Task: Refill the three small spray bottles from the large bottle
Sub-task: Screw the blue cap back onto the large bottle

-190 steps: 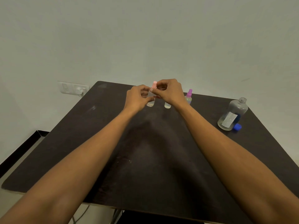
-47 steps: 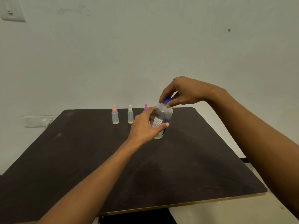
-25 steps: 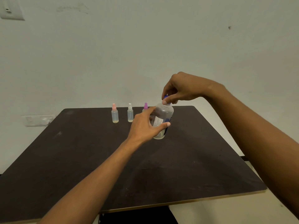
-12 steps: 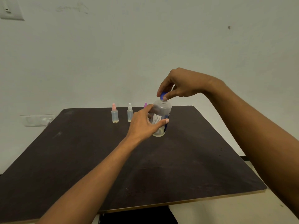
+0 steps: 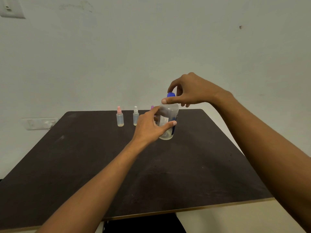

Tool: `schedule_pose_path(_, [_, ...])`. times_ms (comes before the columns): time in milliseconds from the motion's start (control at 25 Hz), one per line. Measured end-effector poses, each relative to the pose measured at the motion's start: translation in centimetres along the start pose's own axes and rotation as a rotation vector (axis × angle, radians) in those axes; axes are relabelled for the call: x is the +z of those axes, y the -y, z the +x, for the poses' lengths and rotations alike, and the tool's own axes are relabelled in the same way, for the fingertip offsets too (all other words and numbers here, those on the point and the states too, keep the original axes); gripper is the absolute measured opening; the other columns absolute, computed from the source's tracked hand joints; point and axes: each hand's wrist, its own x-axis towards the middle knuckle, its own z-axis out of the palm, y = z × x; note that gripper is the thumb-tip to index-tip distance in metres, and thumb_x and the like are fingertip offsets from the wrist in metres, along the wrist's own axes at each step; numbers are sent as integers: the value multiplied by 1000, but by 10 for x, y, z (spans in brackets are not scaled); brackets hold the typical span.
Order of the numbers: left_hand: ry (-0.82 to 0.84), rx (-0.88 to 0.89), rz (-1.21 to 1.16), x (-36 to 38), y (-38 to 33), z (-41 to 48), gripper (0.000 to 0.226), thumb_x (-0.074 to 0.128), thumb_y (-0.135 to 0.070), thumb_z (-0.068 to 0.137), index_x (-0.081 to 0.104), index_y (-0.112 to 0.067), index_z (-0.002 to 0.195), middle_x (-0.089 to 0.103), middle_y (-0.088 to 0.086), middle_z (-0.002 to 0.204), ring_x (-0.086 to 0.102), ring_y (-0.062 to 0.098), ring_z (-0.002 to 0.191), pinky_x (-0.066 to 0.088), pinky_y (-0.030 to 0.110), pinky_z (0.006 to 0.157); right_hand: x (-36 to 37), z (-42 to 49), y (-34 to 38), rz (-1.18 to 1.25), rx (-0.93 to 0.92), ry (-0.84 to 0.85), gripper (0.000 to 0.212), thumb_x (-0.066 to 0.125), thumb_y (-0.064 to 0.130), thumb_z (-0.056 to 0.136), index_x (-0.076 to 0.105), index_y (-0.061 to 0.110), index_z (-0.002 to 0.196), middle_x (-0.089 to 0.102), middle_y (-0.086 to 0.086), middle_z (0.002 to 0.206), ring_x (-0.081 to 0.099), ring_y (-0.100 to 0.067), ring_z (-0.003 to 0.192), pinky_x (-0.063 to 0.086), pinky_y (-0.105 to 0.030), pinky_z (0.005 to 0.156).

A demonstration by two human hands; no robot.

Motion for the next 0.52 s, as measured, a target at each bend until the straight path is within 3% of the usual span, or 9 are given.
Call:
schedule_pose_path(160, [-3, 23, -55, 0, 0, 5, 77, 82, -65, 78, 60, -25, 140, 71, -4, 132, 68, 13, 115, 57, 32, 98, 14, -27, -18, 250, 105, -63, 84, 69, 92, 67, 71, 34, 127, 76, 20, 100, 76, 3, 85, 62, -17, 71])
schedule_pose_path(240, [5, 41, -96, 3, 0, 8, 74, 85, -61, 77, 62, -26, 138, 73, -7, 129, 66, 5, 111, 56, 25, 97, 35, -43, -24, 378, 138, -101, 78, 75, 83, 72, 67, 36, 133, 72, 26, 109, 71, 10, 97, 58, -11, 75])
schedule_pose_path(320, [20, 38, -115, 8, -1, 10, 76, 86, -60, 77, 62, -26, 140, 72, -7, 130, 62, 0, 106, 53, 18, 93, 58, -55, -28, 499, 169, -171, 71, 83, 69, 76, 66, 34, 136, 73, 27, 110, 71, 11, 100, 55, -8, 75])
schedule_pose_path(400, [38, 30, -119, 17, 0, 12, 77, 85, -62, 76, 61, -28, 141, 72, -9, 130, 60, -4, 99, 51, 11, 88, 74, -59, -34, 567, 198, -238, 67, 88, 55, 78, 67, 29, 137, 76, 20, 113, 73, 7, 100, 59, -13, 81])
schedule_pose_path(520, [55, 15, -114, 28, 4, 15, 77, 85, -63, 75, 61, -30, 141, 71, -11, 129, 59, -10, 92, 43, -2, 72, 86, -60, -44, 593, 214, -285, 66, 89, 47, 81, 67, 23, 138, 77, 10, 119, 74, 3, 102, 60, -17, 87])
